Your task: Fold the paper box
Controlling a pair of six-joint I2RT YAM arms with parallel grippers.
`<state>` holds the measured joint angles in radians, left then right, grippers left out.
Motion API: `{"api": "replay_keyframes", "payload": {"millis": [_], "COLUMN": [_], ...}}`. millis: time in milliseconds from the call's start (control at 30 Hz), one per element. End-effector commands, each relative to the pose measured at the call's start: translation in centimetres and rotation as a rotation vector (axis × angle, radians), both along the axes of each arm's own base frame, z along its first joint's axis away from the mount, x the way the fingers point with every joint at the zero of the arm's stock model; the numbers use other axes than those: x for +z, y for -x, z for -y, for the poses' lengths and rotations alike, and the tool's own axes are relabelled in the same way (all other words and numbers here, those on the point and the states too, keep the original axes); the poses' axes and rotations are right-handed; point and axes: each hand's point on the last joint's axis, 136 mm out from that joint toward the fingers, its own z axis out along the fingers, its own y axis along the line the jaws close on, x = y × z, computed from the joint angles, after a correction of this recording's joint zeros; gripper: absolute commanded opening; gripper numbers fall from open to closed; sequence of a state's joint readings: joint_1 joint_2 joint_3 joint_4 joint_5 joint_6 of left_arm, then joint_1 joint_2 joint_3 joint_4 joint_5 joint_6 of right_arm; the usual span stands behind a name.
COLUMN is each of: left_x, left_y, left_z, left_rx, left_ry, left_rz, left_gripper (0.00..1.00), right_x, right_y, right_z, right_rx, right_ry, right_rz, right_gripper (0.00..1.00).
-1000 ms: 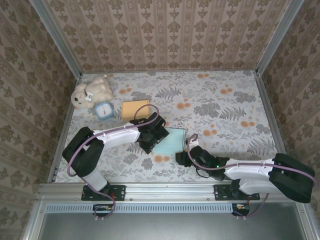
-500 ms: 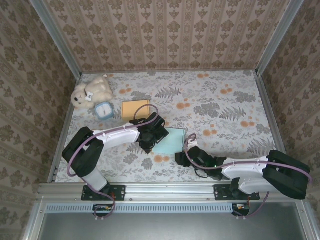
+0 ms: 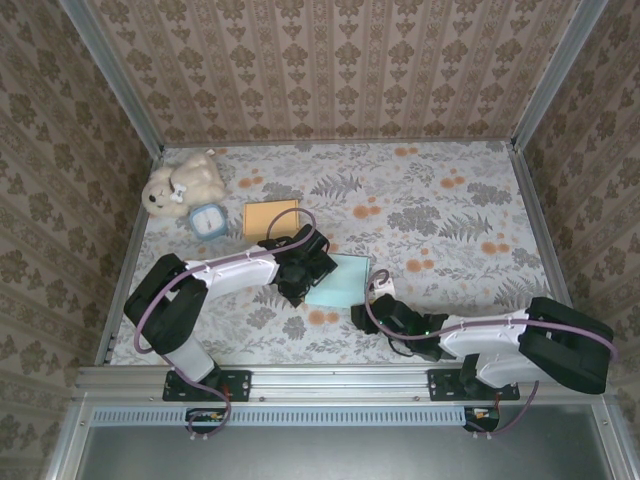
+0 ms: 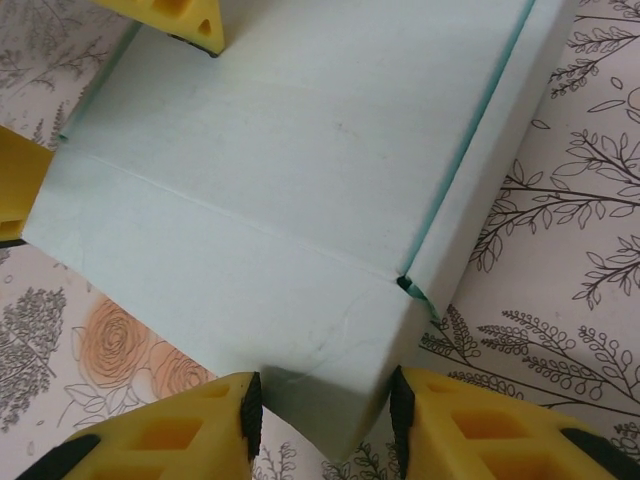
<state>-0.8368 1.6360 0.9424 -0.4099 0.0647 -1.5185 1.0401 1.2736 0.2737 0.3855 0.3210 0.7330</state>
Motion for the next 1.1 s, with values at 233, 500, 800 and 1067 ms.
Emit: {"api": "replay_keyframes", "payload": {"millis": [233,500,800,1067], "left_x": [-3.4,-3.8,-4.1,-4.1], "left_y": [2.9,3.0,3.1,3.0], "left_z": [-3.9,-3.9,-4.0,-3.9], "left_rx": [0.019,0.02,0.016,0.012], "left_ry": [-0.149,-0.151,-0.154,-0.153], "left_rz": [-0.125,-0.13,-0.137,-0.136], "left_gripper": [0.97,0.97,0.96,0.96], "right_x": [-0.2,-1.1,-1.3,-0.5], "right_y": [-1.4,-2.4,-3.7,-3.8], "right_z": [0.0,0.7,0.6,0.7], "right_rx": [-0.032,-0.064,-0.09,-0.097], "right_ry": [0.063,0.125,0.153,0.142], "right_rz": [0.069,0.122,0.208,0.228], "right_gripper": [0.4,0.41,0.41,0.43]}}
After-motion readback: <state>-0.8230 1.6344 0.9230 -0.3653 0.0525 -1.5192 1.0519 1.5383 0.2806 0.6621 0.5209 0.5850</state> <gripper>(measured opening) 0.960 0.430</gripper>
